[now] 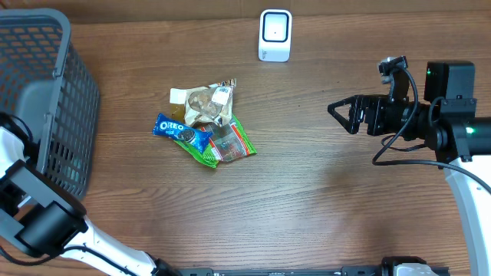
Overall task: Scan the item barcode
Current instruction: 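Grasp the mint-green packet in the basket with the left gripper, then drop the mint-green packet on the table right of the pile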
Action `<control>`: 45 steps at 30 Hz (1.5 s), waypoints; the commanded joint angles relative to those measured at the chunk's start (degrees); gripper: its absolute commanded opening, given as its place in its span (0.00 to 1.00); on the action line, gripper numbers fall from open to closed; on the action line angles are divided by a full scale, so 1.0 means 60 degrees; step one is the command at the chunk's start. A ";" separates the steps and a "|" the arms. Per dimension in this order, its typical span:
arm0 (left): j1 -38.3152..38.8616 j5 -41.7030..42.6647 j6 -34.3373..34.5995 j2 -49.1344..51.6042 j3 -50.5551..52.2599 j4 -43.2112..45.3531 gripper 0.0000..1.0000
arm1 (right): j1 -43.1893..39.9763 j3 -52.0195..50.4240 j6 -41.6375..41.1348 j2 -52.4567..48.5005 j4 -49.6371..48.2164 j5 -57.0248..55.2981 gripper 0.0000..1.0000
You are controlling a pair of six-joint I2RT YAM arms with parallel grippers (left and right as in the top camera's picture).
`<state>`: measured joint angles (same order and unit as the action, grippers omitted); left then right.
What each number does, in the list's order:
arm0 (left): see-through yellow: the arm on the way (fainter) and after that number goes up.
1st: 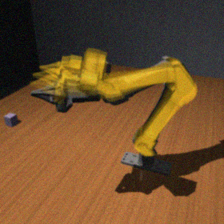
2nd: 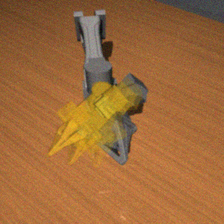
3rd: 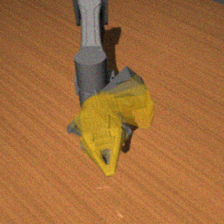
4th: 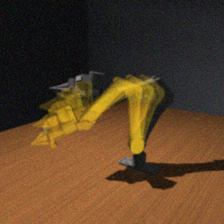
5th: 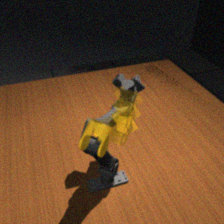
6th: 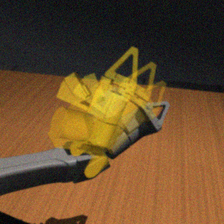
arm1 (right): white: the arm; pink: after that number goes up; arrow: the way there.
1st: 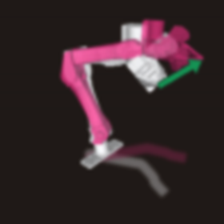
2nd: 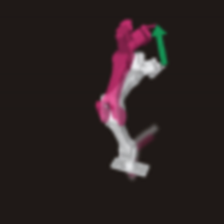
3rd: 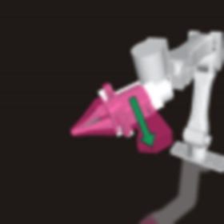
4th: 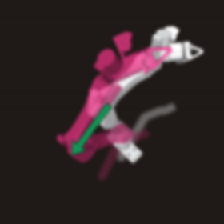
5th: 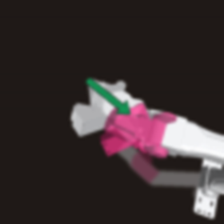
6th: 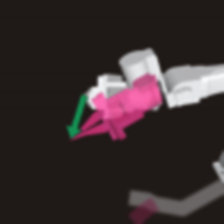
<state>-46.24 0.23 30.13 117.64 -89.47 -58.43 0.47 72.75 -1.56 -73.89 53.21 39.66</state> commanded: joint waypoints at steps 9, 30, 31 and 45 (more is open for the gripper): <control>-0.0058 0.0874 0.0055 -0.0255 -0.0484 -0.0317 0.04 | 0.0047 0.0095 -0.0029 -0.0033 0.0011 0.0124 1.00; 0.3880 0.1147 -0.1821 -0.5661 -0.3861 -0.3639 0.04 | 0.0047 0.0095 -0.0029 -0.0033 -0.0073 0.0117 1.00; 0.4645 0.1151 -0.1876 -0.5581 -0.3668 -0.3843 0.04 | 0.0047 0.0095 -0.0029 -0.0033 -0.0098 0.0117 1.00; 1.1369 0.1220 -0.4437 -0.2379 -0.0838 -0.2291 0.04 | 0.0018 0.0135 -0.0029 -0.0029 -0.0313 -0.1370 1.00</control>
<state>16.16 7.31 11.99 98.19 -95.39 -73.08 0.47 72.75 -1.56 -73.89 51.66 35.68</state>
